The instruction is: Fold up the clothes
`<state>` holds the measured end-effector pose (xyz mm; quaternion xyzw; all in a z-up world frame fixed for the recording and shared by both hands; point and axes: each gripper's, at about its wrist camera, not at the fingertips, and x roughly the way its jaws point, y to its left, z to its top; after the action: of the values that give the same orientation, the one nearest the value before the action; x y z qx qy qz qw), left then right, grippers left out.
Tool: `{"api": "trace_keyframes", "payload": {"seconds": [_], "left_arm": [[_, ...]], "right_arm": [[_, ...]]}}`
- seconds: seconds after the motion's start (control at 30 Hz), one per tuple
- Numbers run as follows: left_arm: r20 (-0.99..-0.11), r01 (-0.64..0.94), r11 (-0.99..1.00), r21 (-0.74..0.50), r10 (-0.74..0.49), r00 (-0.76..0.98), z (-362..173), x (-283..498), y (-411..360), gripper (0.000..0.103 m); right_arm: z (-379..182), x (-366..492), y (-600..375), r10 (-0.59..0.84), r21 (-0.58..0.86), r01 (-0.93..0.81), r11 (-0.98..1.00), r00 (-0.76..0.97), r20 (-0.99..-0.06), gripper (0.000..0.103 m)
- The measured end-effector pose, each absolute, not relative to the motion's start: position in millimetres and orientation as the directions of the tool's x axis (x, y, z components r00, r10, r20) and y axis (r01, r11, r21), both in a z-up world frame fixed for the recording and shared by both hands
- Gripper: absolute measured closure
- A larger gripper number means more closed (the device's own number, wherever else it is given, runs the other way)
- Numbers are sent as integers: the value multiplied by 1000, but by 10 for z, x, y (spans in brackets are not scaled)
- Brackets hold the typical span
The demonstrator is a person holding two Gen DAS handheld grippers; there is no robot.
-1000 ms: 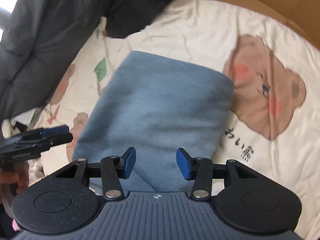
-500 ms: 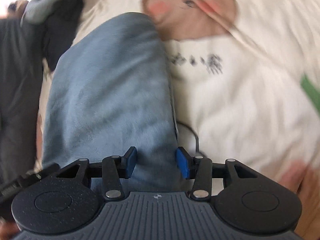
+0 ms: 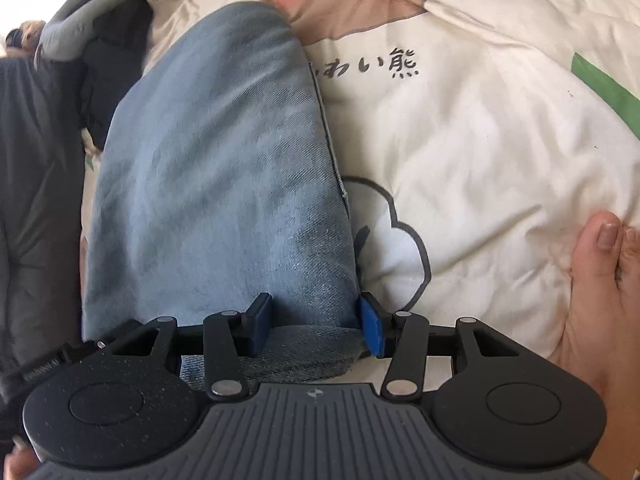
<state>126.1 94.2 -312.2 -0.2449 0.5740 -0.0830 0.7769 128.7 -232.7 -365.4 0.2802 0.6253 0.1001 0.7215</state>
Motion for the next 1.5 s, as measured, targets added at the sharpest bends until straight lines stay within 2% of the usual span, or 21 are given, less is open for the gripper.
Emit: {"api": "trace_keyframes", "payload": {"seconds": [0.23,0.33,0.43,0.47,0.5,0.6,0.73,0.77,0.83,0.87,0.9,0.97,1.0,1.17,1.33,1.43,1.5], "left_arm": [[-863,-154,880,-450,-384,328,-3070,1317,1040,82],[-865,-175,874,-454,-385,321,-3136,1293,1059,78],[-859,-238,844,-481,-400,320,-3188,1233,1066,61],[-854,-250,833,-494,-410,319,-3209,1198,1044,50],[-850,-253,825,-505,-423,316,-3232,1176,1007,45],[-831,-236,809,-538,-462,311,-3293,1106,883,38],[-786,-260,747,-612,-540,300,-3447,1038,771,40],[-780,-252,742,-621,-554,291,-3473,1031,735,44],[-766,-236,731,-640,-582,272,-3525,1016,663,52],[-760,-230,727,-647,-593,264,-3543,1007,633,61],[-756,-224,723,-653,-603,255,-3561,999,605,73],[-758,-207,731,-650,-604,246,-3583,978,578,84],[-758,-206,731,-651,-606,243,-3597,964,585,86],[-770,-191,747,-637,-604,207,-3622,861,637,87],[-794,-150,782,-604,-577,189,-3454,797,726,85],[-825,-131,821,-556,-526,206,-3256,817,804,76],[-851,-122,852,-510,-478,219,-3118,857,874,66]], "right_arm": [[-3593,1257,-2187,472,493,120,862,167,-866,52],[-3569,1256,-2189,471,490,123,863,154,-868,52],[-3590,1203,-2276,489,511,176,842,154,-859,51],[-3594,1174,-2308,499,522,194,830,158,-852,51],[-3610,1151,-2339,511,534,208,819,158,-845,51],[-3667,1089,-2415,549,571,236,787,154,-821,51],[-3754,1010,-2499,597,617,287,732,166,-785,51],[-3777,996,-2506,610,628,297,719,164,-775,51],[-3814,970,-2502,639,653,303,694,156,-753,52],[-3837,956,-2492,662,671,307,675,151,-734,57],[-3858,945,-2472,692,697,305,648,147,-707,66],[-3866,939,-2437,699,706,290,647,145,-700,69],[-3874,933,-2417,700,706,284,648,143,-700,74],[-3908,891,-2289,732,723,248,645,71,-678,84],[-3856,890,-2203,728,715,222,662,33,-685,83],[-3701,873,-2207,705,691,209,692,12,-709,80],[-3622,899,-2255,685,671,205,713,2,-728,76]]}}
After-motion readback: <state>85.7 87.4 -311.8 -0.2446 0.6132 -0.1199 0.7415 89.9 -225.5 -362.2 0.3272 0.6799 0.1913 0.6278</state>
